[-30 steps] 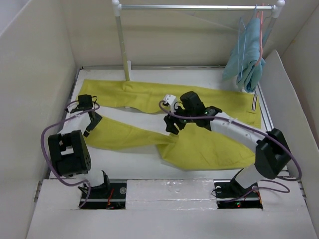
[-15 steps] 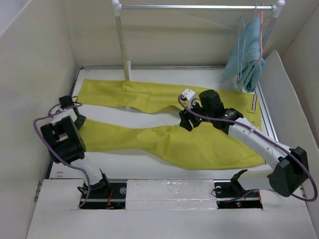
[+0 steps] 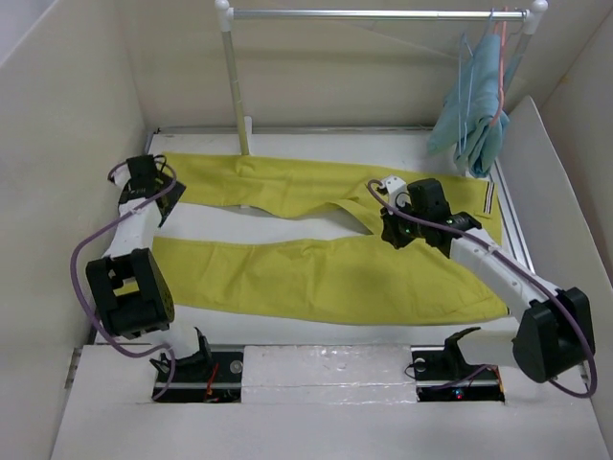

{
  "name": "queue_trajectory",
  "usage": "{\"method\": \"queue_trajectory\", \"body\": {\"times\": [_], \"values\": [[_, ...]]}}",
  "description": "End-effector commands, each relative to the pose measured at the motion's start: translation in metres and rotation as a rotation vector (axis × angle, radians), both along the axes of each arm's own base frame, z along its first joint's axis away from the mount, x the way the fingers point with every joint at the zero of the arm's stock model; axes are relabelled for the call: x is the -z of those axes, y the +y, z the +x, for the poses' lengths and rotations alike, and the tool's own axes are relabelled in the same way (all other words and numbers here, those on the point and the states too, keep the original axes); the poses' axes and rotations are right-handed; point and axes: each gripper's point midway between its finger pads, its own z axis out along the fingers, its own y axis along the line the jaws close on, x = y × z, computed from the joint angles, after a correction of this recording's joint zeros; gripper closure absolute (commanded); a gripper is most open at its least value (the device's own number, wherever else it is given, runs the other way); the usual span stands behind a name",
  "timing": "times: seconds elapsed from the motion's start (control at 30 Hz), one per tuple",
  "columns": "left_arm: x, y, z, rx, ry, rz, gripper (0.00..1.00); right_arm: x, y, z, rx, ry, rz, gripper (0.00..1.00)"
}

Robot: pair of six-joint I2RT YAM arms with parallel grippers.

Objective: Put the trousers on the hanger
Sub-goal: Flatten out the trousers at the center of the board.

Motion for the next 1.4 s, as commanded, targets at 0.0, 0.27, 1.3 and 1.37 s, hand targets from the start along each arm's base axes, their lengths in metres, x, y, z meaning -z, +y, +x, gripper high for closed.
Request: {"method": "queue_trajectory", "body": {"times": [0.0,0.27,1.3,1.37], "values": [[-0.062,-0.019,0.039,0.067,-0.162,0.073,0.32,-0.004,0.002,0.017,-0.007,-0.029,0.005,0.99],[0.015,-0.014,0.084,0.024,0.014,-0.035,0.34,-0.007,-0.004,-0.005,-0.013,-0.028,0.024,0.47],[-0.041,-0.015,0.079,0.090,-0.109,0.049,0.30,-0.019,-0.208,0.066,0.675,-0.028,0.186,0.31],[-0.055,-0.009,0.055,0.055,-0.124,0.084,0.29,-0.018,-0.178,0.048,0.600,-0.022,0.189,0.33]]}}
